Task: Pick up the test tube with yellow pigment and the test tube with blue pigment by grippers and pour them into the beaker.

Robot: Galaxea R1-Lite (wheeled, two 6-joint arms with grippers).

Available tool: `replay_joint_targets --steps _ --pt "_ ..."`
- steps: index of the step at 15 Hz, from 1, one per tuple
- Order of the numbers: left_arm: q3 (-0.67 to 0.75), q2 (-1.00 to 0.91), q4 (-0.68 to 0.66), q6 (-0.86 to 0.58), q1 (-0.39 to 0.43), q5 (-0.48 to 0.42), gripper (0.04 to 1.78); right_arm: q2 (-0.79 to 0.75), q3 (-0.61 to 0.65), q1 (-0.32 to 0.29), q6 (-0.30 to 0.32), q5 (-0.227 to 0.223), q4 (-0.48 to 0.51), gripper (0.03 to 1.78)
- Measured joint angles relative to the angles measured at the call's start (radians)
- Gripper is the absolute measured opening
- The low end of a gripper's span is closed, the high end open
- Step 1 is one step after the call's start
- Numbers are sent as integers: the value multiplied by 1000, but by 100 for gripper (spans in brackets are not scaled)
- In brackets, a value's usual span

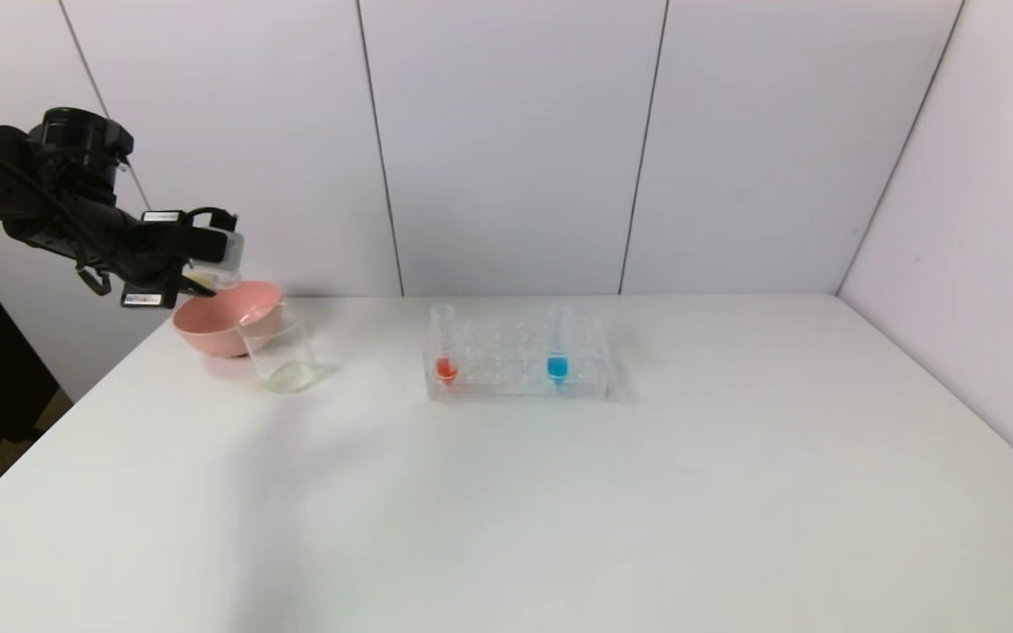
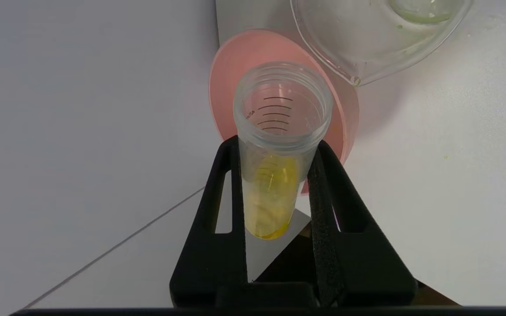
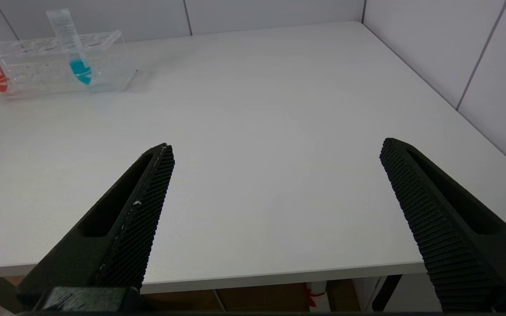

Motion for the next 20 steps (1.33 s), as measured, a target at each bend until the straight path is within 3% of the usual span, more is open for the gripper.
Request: replay_joint_targets --steps 7,20 --pt "0 2 -10 64 -33 117 44 0 0 0 0 0 0 171" --pt "0 -2 16 13 -65 159 44 0 0 0 0 0 0 171"
